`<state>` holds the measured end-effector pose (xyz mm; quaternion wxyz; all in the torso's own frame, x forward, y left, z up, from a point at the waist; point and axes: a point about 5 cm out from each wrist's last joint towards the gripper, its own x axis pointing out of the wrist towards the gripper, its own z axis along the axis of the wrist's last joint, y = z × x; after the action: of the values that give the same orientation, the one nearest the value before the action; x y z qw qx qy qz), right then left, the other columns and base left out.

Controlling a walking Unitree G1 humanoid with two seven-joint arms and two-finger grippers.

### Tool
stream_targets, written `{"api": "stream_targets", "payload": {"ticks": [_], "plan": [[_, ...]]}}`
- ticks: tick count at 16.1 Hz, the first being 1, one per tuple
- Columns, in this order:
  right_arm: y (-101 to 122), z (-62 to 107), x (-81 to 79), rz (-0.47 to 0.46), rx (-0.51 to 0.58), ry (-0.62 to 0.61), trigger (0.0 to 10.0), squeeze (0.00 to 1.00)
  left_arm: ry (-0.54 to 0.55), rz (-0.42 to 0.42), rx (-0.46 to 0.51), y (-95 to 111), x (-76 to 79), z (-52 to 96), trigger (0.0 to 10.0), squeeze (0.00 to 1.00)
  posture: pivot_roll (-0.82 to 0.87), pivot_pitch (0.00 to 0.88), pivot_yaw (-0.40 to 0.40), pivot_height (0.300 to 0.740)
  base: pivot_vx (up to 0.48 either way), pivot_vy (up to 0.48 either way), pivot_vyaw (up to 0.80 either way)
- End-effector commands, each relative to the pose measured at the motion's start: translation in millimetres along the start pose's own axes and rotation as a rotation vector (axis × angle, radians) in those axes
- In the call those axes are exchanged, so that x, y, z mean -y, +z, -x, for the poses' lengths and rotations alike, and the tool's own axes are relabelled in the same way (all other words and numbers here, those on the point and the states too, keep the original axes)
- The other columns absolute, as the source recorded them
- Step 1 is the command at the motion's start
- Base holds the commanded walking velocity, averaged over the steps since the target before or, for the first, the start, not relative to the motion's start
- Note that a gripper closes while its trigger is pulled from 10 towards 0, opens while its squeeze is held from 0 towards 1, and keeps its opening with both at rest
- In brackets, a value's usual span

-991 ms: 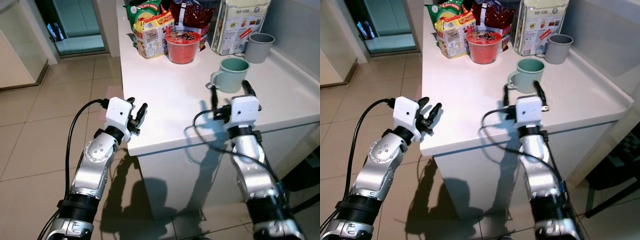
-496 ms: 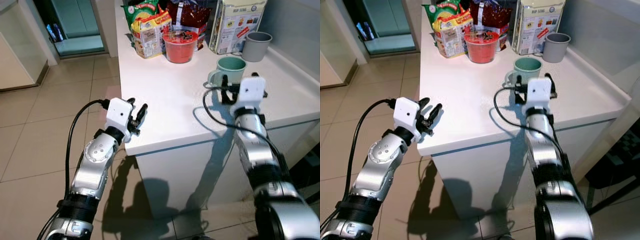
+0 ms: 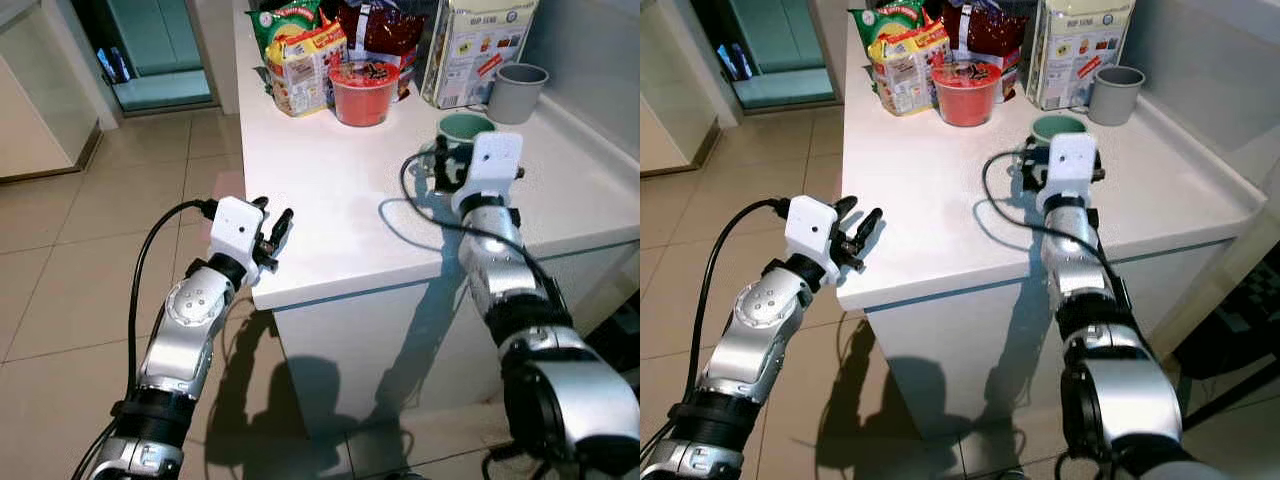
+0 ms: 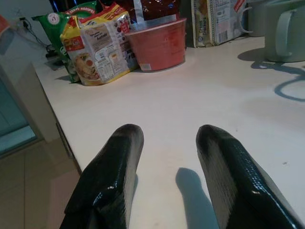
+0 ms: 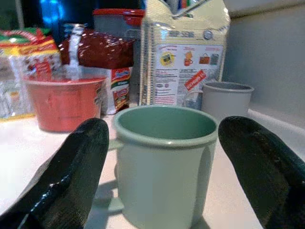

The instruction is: Setting the table

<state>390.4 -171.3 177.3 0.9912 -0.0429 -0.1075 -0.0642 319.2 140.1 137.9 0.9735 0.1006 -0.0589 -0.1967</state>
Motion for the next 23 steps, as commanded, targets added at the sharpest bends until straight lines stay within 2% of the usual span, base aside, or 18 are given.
{"api": "stream_targets", "payload": {"ticks": [1,5,7,8,12,16,19,21,23], "plan": [[1,-3.7,2.0,-0.029,-0.025,-0.011,10.0,0.0,-0.006,-0.023,-0.011,0,-0.4,1.3,10.0,0.0,0.06,0.0,0.09,0.74,0.0,0.0,0.0],[8,-12.4,7.3,-0.011,-0.038,-0.02,10.0,0.0,-0.011,-0.027,-0.012,1,-0.3,0.6,10.0,0.0,0.07,0.0,0.089,0.74,0.0,0.0,0.0],[10,-16.2,11.3,-0.075,-0.065,-0.047,10.0,0.0,-0.01,-0.029,-0.014,1,-0.9,0.7,10.0,0.0,0.07,0.0,0.09,0.74,0.0,0.0,0.0],[8,-17.1,15.0,-0.152,-0.104,-0.089,10.0,0.0,-0.011,-0.03,-0.016,1,-1.0,1.1,10.0,0.0,0.07,0.0,0.09,0.74,0.0,0.0,0.0],[4,-16.3,14.7,-0.151,-0.126,-0.099,10.0,0.0,-0.013,-0.033,-0.018,1,-1.2,1.2,10.0,0.0,0.07,0.0,0.093,0.74,0.0,0.0,0.0],[-2,-15.3,25.4,-0.226,-0.19,-0.183,10.0,0.0,-0.016,-0.036,-0.021,1,-1.8,1.4,10.0,0.0,0.07,0.0,0.098,0.74,0.0,0.0,0.0],[-21,-5.8,27.1,-0.224,-0.284,-0.213,10.0,0.0,-0.018,-0.042,-0.019,2,-3.1,1.4,10.0,0.0,0.07,0.0,0.095,0.74,0.0,0.0,0.0],[-40,6.3,22.3,-0.189,-0.34,-0.205,10.0,0.0,-0.014,-0.044,-0.019,2,-4.9,2.3,10.0,0.0,0.06,0.0,0.097,0.74,0.0,0.0,0.0],[-45,10.6,20.2,-0.174,-0.349,-0.195,10.0,0.0,-0.015,-0.047,-0.019,2,-5.4,2.7,10.0,0.0,0.06,0.0,0.1,0.74,0.0,0.0,0.0]]}}
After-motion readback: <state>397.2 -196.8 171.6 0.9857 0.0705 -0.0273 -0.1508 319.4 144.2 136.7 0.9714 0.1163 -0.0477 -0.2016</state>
